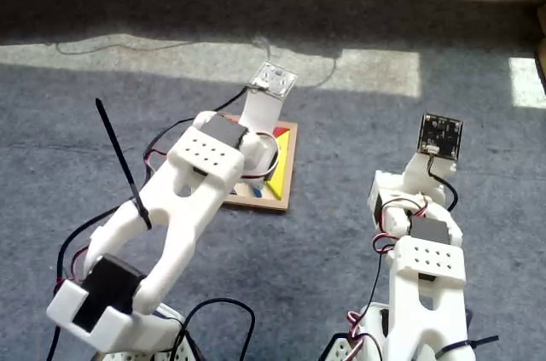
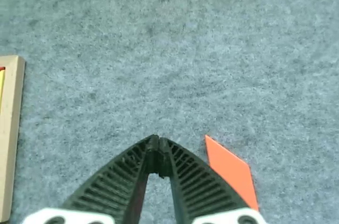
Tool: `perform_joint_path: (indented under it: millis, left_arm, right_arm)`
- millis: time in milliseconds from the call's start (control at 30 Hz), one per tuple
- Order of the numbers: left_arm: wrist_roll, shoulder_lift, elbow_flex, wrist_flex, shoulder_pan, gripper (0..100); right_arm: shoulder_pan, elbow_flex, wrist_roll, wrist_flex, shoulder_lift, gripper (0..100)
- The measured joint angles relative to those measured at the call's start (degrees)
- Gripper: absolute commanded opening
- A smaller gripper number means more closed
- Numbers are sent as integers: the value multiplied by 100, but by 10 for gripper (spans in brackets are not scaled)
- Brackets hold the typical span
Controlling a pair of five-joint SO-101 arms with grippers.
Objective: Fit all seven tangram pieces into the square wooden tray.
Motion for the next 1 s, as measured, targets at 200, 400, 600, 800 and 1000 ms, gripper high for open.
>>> perform_joint_path:
  millis: [200, 400, 600, 800, 1000]
  left_arm:
    - [0, -123, 589, -105, -220, 88]
    - [0, 352, 756, -844, -343, 88]
    - [9, 730, 624, -1169, -211, 88]
    - [9, 826, 492, -1178, -105, 88]
    - [9, 527, 492, -1178, -97, 88]
  right_arm:
    - [0, 0, 35, 0, 0, 10]
    - [0, 0, 35, 0, 0, 10]
    - [0, 0, 35, 0, 0, 10]
    - [9, 0, 35, 0, 0, 10]
    - [9, 0, 35, 0, 0, 10]
